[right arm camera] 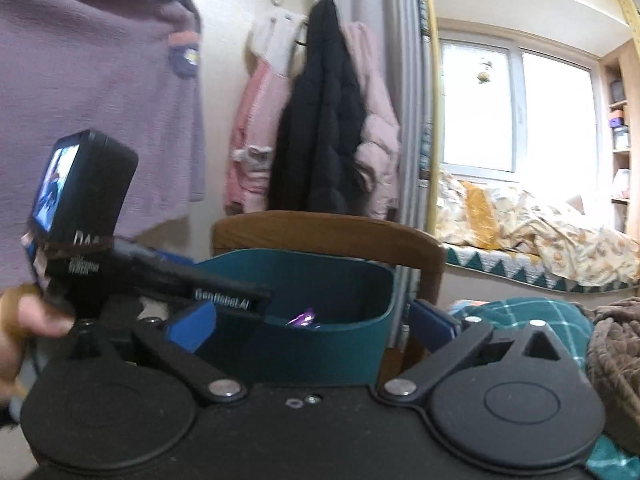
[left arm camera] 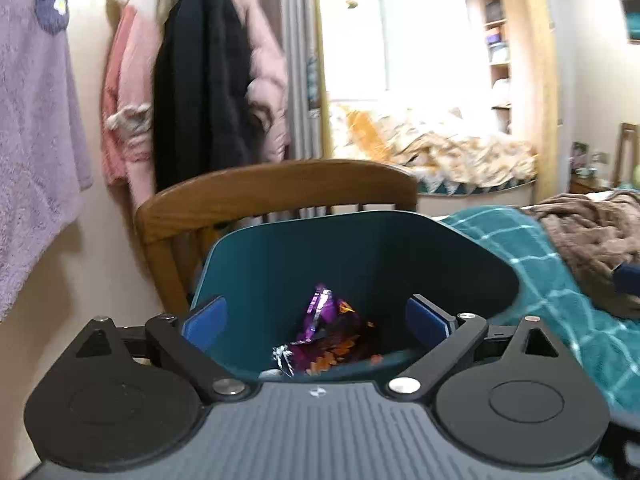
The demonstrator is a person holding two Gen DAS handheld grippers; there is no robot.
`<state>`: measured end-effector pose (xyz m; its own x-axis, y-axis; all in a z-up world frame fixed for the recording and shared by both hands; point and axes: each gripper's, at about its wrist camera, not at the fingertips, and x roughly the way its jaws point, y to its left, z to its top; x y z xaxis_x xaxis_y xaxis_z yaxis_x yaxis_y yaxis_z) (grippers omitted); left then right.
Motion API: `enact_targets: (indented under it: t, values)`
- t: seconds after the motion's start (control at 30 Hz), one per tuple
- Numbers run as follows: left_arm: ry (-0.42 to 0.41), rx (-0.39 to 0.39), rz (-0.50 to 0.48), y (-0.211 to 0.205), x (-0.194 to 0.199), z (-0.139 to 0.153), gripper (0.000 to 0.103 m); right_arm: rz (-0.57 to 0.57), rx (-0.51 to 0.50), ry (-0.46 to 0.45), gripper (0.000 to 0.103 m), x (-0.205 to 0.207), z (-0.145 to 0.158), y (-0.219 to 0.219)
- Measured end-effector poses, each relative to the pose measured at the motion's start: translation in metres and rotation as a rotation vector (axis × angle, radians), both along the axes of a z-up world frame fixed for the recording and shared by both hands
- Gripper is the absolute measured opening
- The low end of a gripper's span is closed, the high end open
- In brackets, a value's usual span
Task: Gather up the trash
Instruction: 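Lower both open grippers under the chair to the green can and cookie packet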
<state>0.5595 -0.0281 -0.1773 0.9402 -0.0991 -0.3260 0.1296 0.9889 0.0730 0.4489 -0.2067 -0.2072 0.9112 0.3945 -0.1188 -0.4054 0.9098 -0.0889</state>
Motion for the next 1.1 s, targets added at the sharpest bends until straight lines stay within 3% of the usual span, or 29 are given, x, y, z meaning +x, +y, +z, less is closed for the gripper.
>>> enact_targets:
  t: [0.2, 0.3, 0.5, 0.77, 0.97, 1.1]
  values:
    - [-0.087, 0.010, -0.052, 0.007, -0.049, -0.004, 0.100, 0.097, 0.028, 0.030, 0.103, -0.036, -0.026, -0.023]
    - [-0.087, 0.000, -0.057, 0.009, -0.068, -0.010, 0.100, 0.115, 0.018, 0.053, 0.103, -0.050, -0.040, -0.032]
    - [-0.008, -0.039, -0.001, 0.016, -0.102, -0.036, 0.100, 0.115, -0.029, 0.115, 0.103, -0.074, -0.078, -0.047]
    - [0.097, -0.091, 0.174, 0.012, -0.156, -0.089, 0.100, 0.216, -0.081, 0.245, 0.103, -0.100, -0.143, -0.050]
    - [0.223, -0.082, 0.304, -0.012, -0.169, -0.143, 0.100, 0.272, -0.138, 0.273, 0.103, -0.106, -0.180, -0.055]
    - [0.301, -0.048, 0.387, -0.030, -0.161, -0.186, 0.100, 0.330, -0.098, 0.294, 0.103, -0.102, -0.200, -0.063]
